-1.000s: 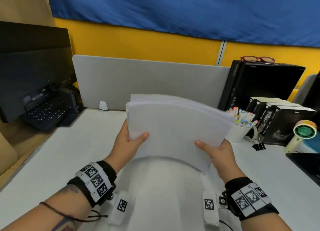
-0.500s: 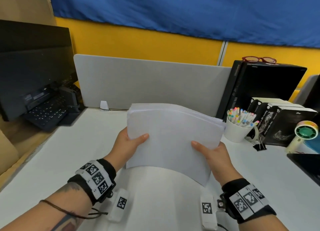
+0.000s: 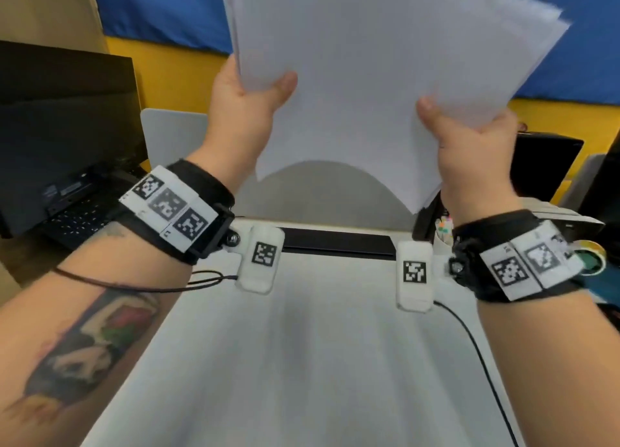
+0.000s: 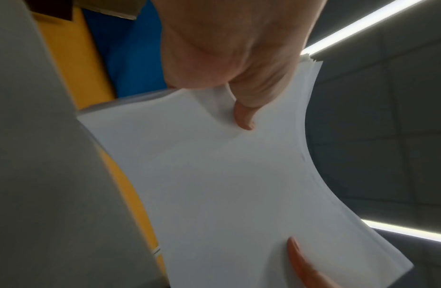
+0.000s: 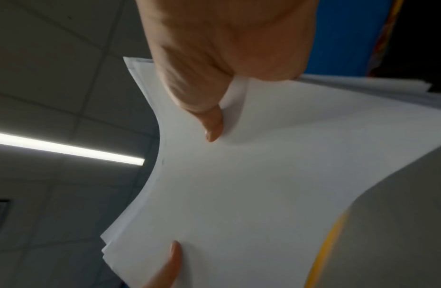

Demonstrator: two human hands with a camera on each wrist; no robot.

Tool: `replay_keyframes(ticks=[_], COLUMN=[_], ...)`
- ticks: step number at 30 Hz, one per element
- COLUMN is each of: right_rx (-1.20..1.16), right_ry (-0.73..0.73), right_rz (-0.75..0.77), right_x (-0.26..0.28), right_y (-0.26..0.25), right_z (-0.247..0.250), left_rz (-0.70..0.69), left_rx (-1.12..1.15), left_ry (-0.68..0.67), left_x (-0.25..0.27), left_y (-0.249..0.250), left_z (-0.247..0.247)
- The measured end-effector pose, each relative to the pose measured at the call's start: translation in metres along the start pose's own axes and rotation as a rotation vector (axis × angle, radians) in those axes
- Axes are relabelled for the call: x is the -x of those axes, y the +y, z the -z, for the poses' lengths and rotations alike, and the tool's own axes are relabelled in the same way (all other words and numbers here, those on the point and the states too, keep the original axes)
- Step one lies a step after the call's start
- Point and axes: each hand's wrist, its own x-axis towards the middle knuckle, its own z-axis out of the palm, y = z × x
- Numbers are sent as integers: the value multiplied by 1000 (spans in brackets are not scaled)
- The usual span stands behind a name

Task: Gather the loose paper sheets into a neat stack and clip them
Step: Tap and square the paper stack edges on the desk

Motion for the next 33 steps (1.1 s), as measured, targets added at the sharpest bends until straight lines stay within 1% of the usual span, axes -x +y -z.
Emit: replay_keyframes(ticks=[2,3,5,7,8,9,11,13,17,18,19,20,21,23,24,25,26,27,29,31,33], right_rx=[56,104,185,236,244,237,209,215,235,250,268,291,315,390,438,494,553,618,735,784,807], right_ry=[8,-2,-43,-82,-83,-66,-31,-41,-58,-55,-55,-51,-47,-68,-98,-136,-175,-215,-279,-300,-360], right_rz=[-149,-242,-468,-672,-740,-782,-810,-808,-824,-814,-778,-708,-598,-337,-224,-136,-79,-50,-39,-59,-71], right_x=[21,37,81,123,138,147,151,147,142,141,139,136,132,123,119,116,113,111,112,114,116], right_y=[34,53,91,116,123,129,133,134,134,134,133,130,126,115,110,107,104,102,101,102,101], right_z=[14,23,46,65,71,75,78,76,73,72,71,69,68,63,61,60,59,58,59,61,63], left_rz=[134,226,409,537,586,619,633,620,641,630,588,509,404,203,137,103,99,110,136,144,153], left_rx=[-40,-66,-120,-174,-182,-168,-148,-144,-179,-222,-281,-346,-395,-461,-518,-585,-643,-676,-683,-665,-677], left_ry=[-22,-38,-67,-80,-86,-90,-77,-73,-110,-98,-72,-49,-54,-148,-212,-265,-299,-314,-317,-312,-356], left_x=[14,29,68,111,128,140,145,138,123,121,118,115,111,102,99,97,96,97,100,103,105], left_y=[-32,-52,-95,-128,-139,-145,-149,-146,-137,-135,-131,-126,-120,-107,-103,-102,-102,-104,-109,-112,-111], left_z=[13,23,45,63,70,72,74,71,59,57,56,56,56,57,57,57,56,56,58,61,63])
